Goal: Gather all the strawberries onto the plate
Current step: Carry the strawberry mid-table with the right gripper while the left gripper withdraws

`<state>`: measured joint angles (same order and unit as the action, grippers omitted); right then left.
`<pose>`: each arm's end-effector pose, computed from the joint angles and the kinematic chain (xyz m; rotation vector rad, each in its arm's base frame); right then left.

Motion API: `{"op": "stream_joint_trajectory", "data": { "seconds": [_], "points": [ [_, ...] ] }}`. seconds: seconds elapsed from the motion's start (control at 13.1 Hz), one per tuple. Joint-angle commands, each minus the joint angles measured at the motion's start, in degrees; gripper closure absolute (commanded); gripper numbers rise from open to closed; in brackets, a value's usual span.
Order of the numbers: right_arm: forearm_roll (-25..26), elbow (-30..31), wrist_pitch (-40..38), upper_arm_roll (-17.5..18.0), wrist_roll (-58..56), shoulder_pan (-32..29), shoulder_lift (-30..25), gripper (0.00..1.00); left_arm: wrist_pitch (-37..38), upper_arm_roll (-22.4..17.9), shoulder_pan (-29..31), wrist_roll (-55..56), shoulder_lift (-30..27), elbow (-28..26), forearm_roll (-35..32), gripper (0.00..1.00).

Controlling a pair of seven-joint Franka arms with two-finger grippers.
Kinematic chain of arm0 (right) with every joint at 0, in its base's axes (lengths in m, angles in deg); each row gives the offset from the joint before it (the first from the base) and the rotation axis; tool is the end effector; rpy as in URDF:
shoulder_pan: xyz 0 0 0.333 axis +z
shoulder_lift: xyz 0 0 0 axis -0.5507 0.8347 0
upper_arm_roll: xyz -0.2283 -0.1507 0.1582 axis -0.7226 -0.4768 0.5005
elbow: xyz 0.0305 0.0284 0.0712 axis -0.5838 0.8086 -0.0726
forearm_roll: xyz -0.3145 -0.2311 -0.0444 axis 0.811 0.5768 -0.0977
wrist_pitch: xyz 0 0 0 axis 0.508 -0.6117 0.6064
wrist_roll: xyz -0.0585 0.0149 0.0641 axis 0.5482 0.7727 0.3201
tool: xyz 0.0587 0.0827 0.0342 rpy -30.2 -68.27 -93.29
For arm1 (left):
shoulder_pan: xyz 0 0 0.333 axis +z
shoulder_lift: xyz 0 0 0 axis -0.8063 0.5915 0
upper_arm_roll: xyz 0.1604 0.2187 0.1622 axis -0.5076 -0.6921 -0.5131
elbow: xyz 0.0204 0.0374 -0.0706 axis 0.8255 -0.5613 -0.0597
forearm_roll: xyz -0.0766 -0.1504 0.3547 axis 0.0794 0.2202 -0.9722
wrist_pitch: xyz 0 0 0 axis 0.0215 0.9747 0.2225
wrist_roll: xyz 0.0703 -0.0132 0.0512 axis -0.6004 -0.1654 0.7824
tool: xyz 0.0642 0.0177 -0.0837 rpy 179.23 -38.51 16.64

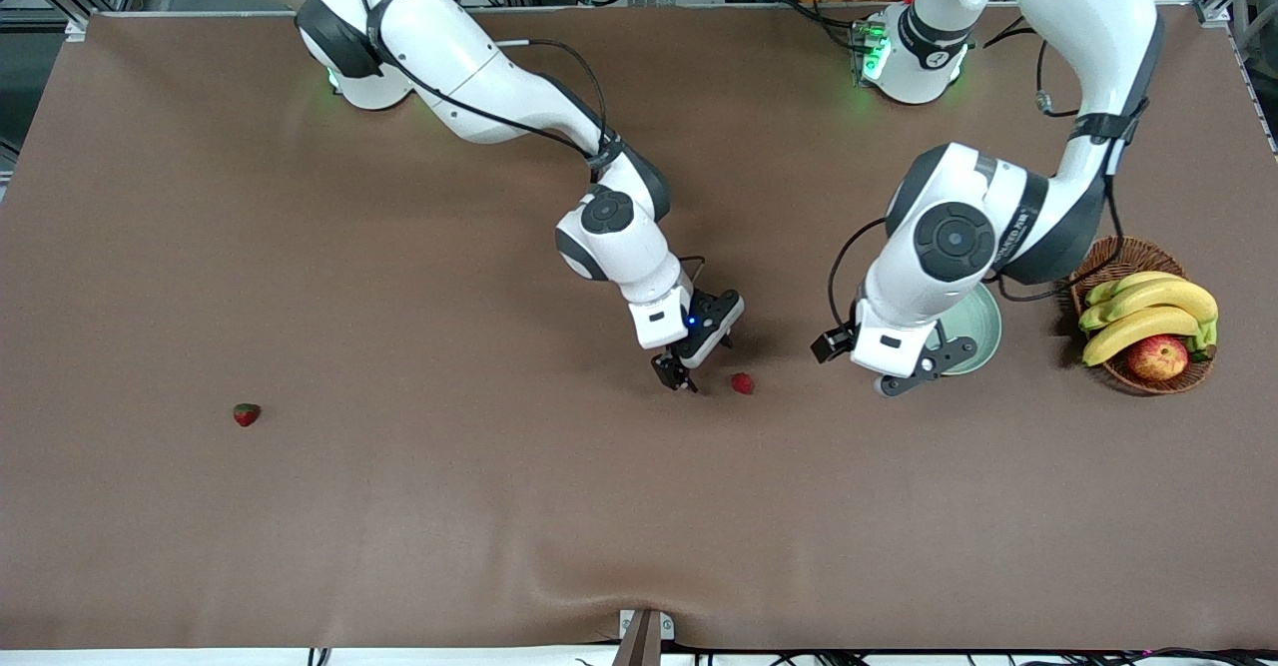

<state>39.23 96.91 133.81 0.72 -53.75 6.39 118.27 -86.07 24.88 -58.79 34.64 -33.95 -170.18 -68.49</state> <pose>0.5694 0.5479 0.2035 -2.5530 -1.1656 -0.7978 0.6026 -0.2564 0.3449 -3.0120 -0.7098 0.0390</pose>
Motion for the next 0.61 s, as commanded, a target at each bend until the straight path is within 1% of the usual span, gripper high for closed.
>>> {"op": "stream_joint_trajectory", "data": {
  "seconds": [0.0, 0.15, 0.31, 0.54],
  "points": [
    [0.28, 5.7, -0.25, 0.54, 0.42, -5.07, -5.9, 0.0, 1.18, -0.07, -2.32, 4.53, 2.68, 2.38, -0.25, 0.0],
    [0.37, 10.45, -0.25, 0.54, 0.24, -8.76, -9.85, 0.0, 0.74, -0.15, -4.34, 7.43, 4.26, 3.25, -0.34, 0.0],
    [0.37, 14.23, -0.25, 0.54, 0.15, -13.15, -13.2, 0.0, 0.65, -0.16, -6.19, 10.76, 6.63, 5.8, -0.42, 0.0],
    [0.37, 18.89, -0.51, 0.54, 0.15, -21.41, -16.81, 0.0, -0.31, -0.59, -8.83, 13.85, 11.03, 10.36, -0.6, 0.0]
  ]
}}
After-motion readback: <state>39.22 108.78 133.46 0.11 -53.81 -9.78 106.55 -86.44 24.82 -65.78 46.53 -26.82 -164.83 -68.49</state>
